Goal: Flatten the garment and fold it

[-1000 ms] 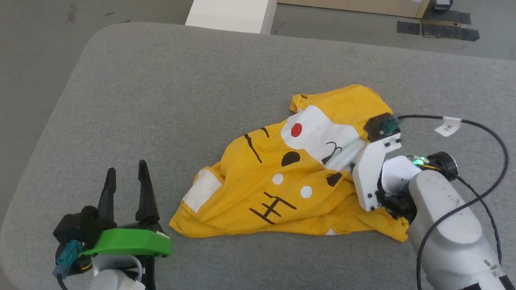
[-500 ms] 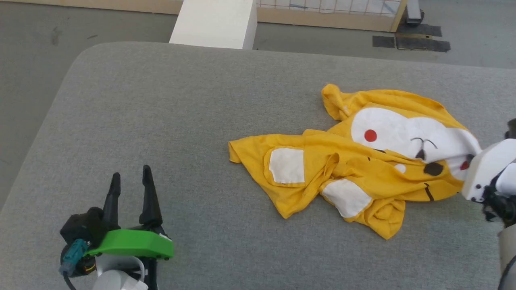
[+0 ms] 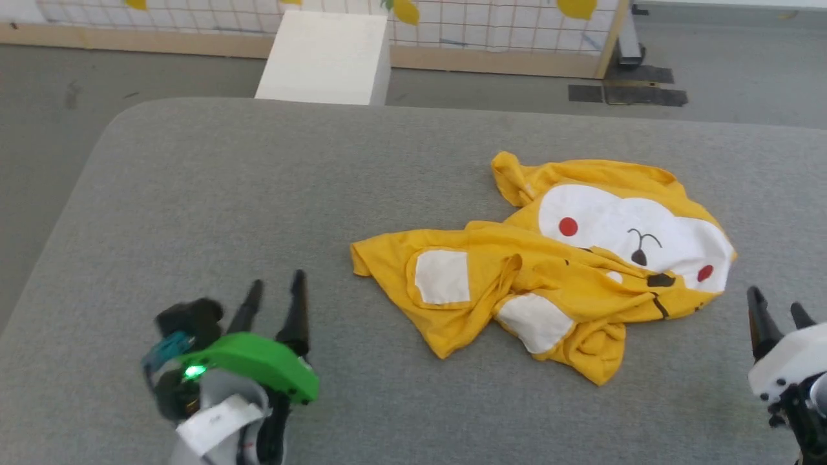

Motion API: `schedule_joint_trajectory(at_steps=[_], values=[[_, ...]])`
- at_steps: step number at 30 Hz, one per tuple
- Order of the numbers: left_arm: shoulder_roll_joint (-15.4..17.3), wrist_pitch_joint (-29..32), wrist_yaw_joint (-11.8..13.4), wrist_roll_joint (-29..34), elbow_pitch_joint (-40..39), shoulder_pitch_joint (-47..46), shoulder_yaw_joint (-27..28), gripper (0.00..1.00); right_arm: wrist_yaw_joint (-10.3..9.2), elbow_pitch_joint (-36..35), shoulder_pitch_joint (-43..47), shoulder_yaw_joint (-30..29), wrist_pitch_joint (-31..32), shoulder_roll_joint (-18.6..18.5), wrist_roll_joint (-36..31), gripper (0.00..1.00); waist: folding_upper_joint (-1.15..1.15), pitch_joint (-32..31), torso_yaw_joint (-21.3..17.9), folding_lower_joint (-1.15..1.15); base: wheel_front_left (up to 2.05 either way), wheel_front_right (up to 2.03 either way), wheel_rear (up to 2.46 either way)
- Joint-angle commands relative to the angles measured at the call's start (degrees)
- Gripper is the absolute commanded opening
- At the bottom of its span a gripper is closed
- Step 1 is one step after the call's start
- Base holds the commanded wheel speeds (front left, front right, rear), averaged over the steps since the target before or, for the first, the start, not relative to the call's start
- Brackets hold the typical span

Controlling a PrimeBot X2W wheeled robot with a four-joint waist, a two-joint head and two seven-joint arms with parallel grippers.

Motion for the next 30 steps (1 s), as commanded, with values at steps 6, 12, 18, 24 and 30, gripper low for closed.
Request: schedule_joint_trajectory(at_steps=[6,12,18,24,30], values=[[-0.5,12.0,4.1,-3.5,5.6,-6.6,-5.6,1.00,-0.06,-3.0,2.3,1.8,0.6,0.2,2.0,1.00,0.00,2.4,-6.7,0.00,0.00,0.00,0.00],[-0.5,25.4,7.6,-5.8,10.4,-10.6,-12.5,1.00,-0.06,-3.4,2.1,1.8,0.1,0.3,1.9,1.00,0.00,4.3,-10.3,0.00,0.00,0.00,0.00],[-0.5,30.9,8.3,-7.3,11.2,-10.9,-16.0,0.26,-0.06,-3.1,2.0,1.0,-0.5,0.3,1.9,1.00,0.00,5.5,-11.2,0.00,0.00,0.00,0.00],[-0.5,28.5,7.9,-10.5,7.9,-9.7,-15.5,0.00,-0.06,-2.3,2.3,0.6,-1.0,0.3,1.6,1.00,0.00,5.0,-8.9,0.00,0.00,0.00,0.00],[1.7,30.8,9.0,-12.2,-1.4,-3.4,-14.9,0.00,-0.06,-1.4,2.6,0.9,-1.1,0.3,1.3,1.00,0.00,3.0,-4.6,0.00,0.00,0.00,0.00]])
